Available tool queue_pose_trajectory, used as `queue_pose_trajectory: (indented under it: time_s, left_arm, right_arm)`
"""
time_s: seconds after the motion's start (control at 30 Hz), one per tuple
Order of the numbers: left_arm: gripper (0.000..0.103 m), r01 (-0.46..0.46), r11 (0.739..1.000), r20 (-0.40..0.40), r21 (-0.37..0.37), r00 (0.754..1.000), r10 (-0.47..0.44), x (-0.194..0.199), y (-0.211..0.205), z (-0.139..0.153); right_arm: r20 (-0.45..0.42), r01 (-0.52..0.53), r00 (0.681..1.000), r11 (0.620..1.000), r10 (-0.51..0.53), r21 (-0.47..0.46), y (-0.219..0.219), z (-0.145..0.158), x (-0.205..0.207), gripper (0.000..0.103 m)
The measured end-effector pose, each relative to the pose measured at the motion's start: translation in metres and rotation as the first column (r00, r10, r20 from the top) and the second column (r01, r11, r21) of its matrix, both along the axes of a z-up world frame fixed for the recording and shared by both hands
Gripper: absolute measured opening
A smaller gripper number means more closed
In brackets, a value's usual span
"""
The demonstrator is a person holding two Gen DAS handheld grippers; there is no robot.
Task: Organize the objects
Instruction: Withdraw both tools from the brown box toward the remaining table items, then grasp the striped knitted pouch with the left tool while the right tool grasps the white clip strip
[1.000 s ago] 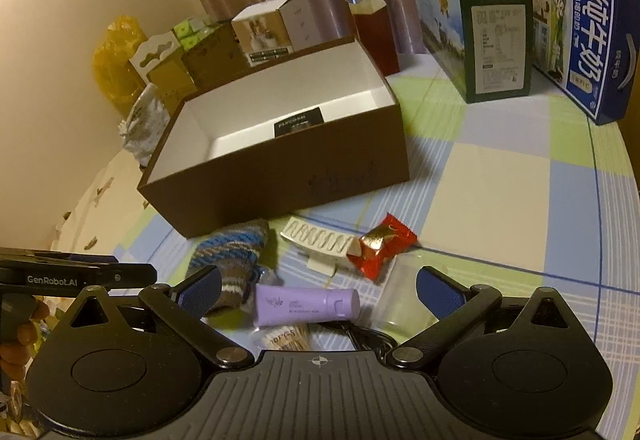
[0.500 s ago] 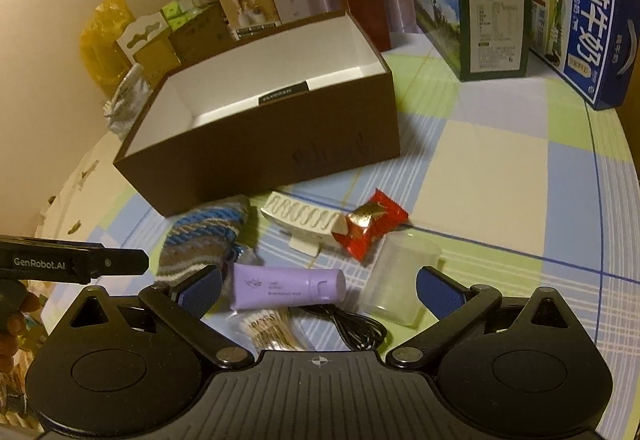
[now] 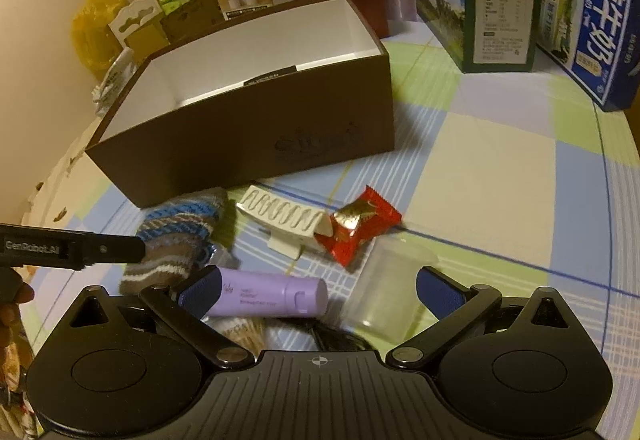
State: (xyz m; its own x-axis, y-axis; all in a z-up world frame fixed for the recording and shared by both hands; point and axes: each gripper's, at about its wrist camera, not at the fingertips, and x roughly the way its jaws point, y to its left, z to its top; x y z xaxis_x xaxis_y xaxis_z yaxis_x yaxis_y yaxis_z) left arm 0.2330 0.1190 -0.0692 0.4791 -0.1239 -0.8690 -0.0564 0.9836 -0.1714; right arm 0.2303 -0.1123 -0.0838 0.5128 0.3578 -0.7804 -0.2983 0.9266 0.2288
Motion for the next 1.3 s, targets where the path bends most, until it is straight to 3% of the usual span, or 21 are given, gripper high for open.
queue_pose_trajectory:
  time_s: [0.73, 0.83, 1.0, 1.07, 1.1, 1.3]
  left_arm:
    - [0.092, -0.038, 0.997, -0.083, 0.061, 0.996, 0.043, 0.062, -0.008, -0.051]
    - [0.080, -0.035, 0.998, -0.071, 0.045, 0.997, 0.038, 0.062, -0.004, -0.051]
    - [0.037, -0.030, 0.999, -0.025, 0.010, 0.999, 0.031, 0.055, 0.007, -0.042]
    - [0.031, -0.031, 0.999, -0.010, 0.010, 0.999, 0.031, 0.051, 0.012, -0.037]
    - [0.030, -0.034, 0.999, -0.005, 0.007, 0.999, 0.034, 0.048, 0.016, -0.034]
    - [0.029, -0.049, 0.999, 0.038, 0.012, 0.998, 0.048, 0.025, 0.034, -0.013]
  right_arm:
    - [0.016, -0.164, 0.986, 0.985, 0.165, -0.054, 0.033, -0.028, 0.058, 0.101]
    - [0.018, -0.210, 0.977, 0.975, 0.212, -0.067, 0.040, -0.033, 0.062, 0.101]
    - [0.016, -0.283, 0.958, 0.955, 0.285, -0.094, 0.053, -0.040, 0.069, 0.100]
    - [0.016, -0.319, 0.947, 0.942, 0.322, -0.105, 0.057, -0.043, 0.070, 0.096]
    - [0.017, -0.336, 0.940, 0.935, 0.340, -0.113, 0.060, -0.045, 0.070, 0.086]
    - [0.015, -0.393, 0.917, 0.907, 0.400, -0.155, 0.068, -0.053, 0.071, 0.063]
